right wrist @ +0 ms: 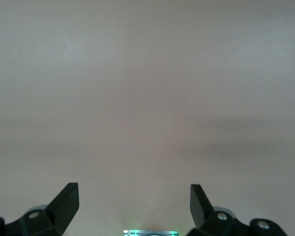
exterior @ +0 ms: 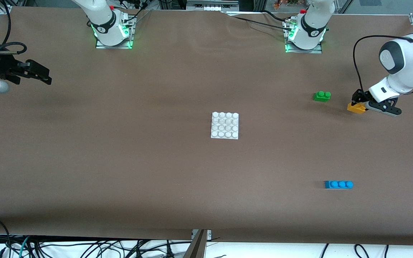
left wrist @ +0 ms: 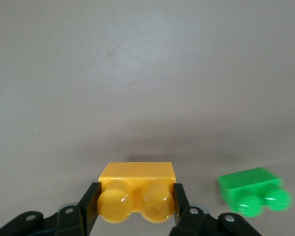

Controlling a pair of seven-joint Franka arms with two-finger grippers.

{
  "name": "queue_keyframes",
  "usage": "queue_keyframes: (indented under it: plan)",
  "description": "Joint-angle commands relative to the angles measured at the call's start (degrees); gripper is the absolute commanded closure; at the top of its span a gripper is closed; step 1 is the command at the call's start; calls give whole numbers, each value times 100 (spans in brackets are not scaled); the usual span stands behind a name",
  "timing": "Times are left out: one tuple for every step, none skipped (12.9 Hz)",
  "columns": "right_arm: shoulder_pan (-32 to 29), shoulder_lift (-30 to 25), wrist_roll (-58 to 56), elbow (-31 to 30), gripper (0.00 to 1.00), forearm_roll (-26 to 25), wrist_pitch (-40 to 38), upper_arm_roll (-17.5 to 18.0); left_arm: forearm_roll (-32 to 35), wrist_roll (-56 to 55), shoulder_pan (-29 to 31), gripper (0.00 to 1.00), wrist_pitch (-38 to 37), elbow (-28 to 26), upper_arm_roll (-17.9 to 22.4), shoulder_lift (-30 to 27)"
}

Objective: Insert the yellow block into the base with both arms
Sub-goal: 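Lift the yellow block with the left gripper over the base plate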

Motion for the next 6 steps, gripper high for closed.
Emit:
queue_keyframes:
  plan:
    - [-15,58,84,149,0,-52,-46,25,-130,-440,13,62,-1321,711,-462,-408]
    - [-6,58,84,149,0,-52,-38,34,-130,-711,13,64,-2032,1298,-769,-348]
    - [-6,58,75,149,0,-52,-38,34,-130,-1193,5,75,-2527,1774,-1154,-260]
    - [-6,58,84,149,0,-52,-29,34,-130,-1711,5,81,-2862,2179,-1524,-207]
    - [12,58,84,149,0,-52,-3,34,-130,-2125,-4,81,-3170,2479,-1841,-137]
    - [12,58,84,149,0,-52,-2,34,-156,-2512,-13,81,-3347,2664,-2096,-67]
